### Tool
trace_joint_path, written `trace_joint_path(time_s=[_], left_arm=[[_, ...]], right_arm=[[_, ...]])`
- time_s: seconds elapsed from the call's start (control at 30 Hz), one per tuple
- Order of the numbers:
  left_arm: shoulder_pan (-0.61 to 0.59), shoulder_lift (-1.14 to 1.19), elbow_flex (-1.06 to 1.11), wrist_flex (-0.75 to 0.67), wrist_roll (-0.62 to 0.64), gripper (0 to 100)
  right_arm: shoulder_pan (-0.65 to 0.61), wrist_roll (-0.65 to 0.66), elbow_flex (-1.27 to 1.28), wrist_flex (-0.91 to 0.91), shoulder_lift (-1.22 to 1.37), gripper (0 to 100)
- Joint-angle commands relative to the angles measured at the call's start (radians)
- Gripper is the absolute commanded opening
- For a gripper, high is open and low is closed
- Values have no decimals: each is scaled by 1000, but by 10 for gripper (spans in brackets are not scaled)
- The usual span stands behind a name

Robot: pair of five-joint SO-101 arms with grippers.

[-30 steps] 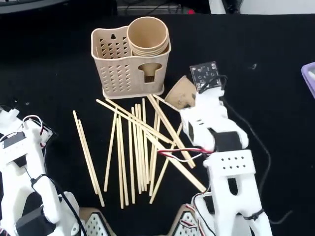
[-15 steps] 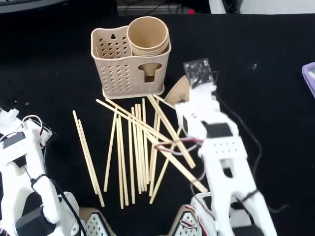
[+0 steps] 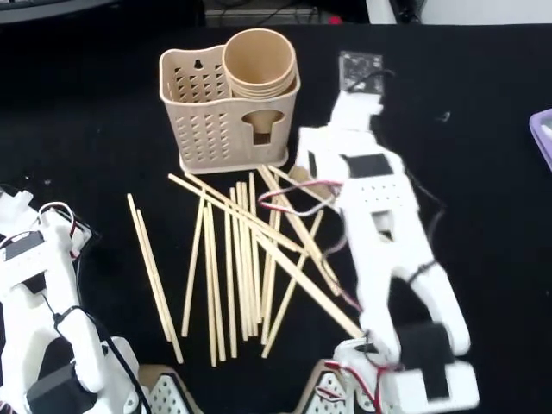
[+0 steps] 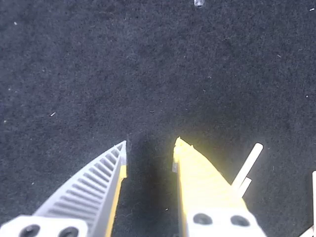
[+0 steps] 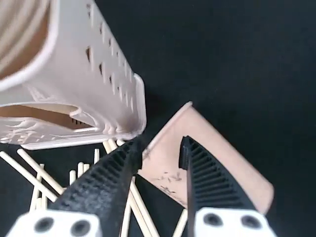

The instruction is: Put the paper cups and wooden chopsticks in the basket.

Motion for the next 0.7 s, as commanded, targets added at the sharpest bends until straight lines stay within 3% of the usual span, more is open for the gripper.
trace_joint_path(time_s=[0.0,0.2,0.37,0.5,0.67], left_arm=[[7,-34,-8,-12,0,159],[7,-34,-8,-12,0,159],[7,-34,-10,-12,0,159],[7,-34,-10,-12,0,159],[7,-34,-15,-12,0,159]], right_arm=[[-14,-26,-107,6,67,141],[9,-2,-137,91,143,139],[115,218,-140,222,140,131],[226,351,-171,308,139,17],[273,376,-288,450,139,29]])
